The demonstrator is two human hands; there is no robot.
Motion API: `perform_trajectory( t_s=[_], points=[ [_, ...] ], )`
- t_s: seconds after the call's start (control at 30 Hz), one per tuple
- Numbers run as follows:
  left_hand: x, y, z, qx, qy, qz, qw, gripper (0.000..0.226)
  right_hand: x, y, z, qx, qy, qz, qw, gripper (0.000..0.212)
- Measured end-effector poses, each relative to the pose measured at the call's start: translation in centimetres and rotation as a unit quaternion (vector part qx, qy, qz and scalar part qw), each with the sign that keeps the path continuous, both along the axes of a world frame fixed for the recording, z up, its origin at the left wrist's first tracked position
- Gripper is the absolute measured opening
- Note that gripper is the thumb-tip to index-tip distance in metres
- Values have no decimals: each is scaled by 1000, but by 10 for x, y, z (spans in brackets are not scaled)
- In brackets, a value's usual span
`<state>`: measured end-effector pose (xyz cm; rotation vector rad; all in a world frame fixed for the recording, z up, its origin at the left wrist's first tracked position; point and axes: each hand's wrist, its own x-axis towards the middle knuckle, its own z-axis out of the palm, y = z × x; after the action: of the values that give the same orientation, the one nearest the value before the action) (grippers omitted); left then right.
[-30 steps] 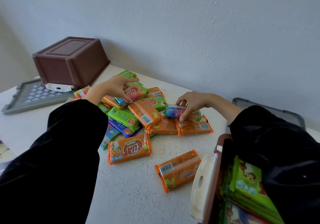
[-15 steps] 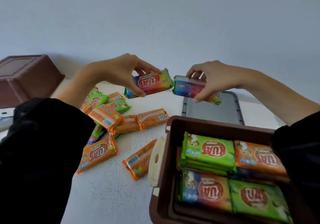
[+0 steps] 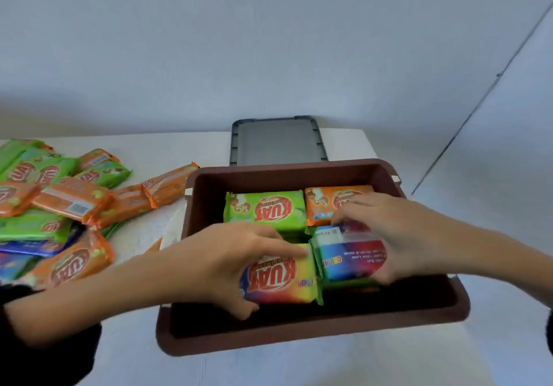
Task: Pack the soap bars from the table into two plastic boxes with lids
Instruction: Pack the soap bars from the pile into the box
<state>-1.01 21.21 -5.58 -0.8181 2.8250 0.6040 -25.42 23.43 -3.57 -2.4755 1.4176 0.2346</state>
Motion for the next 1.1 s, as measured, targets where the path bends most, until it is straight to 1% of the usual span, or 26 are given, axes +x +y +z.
perform_trajectory(
  t_s=[0.13,0.2,0.3,0.47,0.53,0.6,0.67,0.73,0.83,0.9,0.97,1.07,1.1],
  points=[
    [-9,1,-29,-51,-83,1,995,82,4,10,-25,-23,51,-6,998,72],
    [-11,2,-34,-90,-120,-6,989,79,6,11,-34,-55,82,14,995,72],
    [-16,4,-32,-113,-130,-12,985,74,6,6,-43,-93,107,20,990,75],
    [-27,3,-33,-146,-149,-21,978,69,12,5,-40,-73,112,36,990,62],
    [-29,2,-33,-159,-152,-25,975,68,15,4,-41,-71,106,43,991,63],
    [-30,0,-33,-161,-148,-27,975,68,17,2,-40,-64,119,42,990,64],
    [-26,-2,-28,-140,-122,-23,982,70,19,-1,-34,-54,112,46,991,63],
    [-15,-6,-15,-112,-44,2,993,68,21,-6,-20,-54,86,54,993,59],
    [13,-17,10,-97,84,60,990,51,29,-20,6,-91,16,53,994,48],
    [40,-25,24,-97,149,116,977,39,43,-32,23,-125,-29,58,990,40],
    [72,-33,32,-96,197,177,959,33,61,-48,33,-143,-72,66,985,35],
    [129,-44,31,-114,221,266,931,28,100,-83,39,-170,-110,91,975,31],
    [149,-47,28,-115,220,299,922,22,114,-96,38,-180,-119,102,971,31]
  ],
)
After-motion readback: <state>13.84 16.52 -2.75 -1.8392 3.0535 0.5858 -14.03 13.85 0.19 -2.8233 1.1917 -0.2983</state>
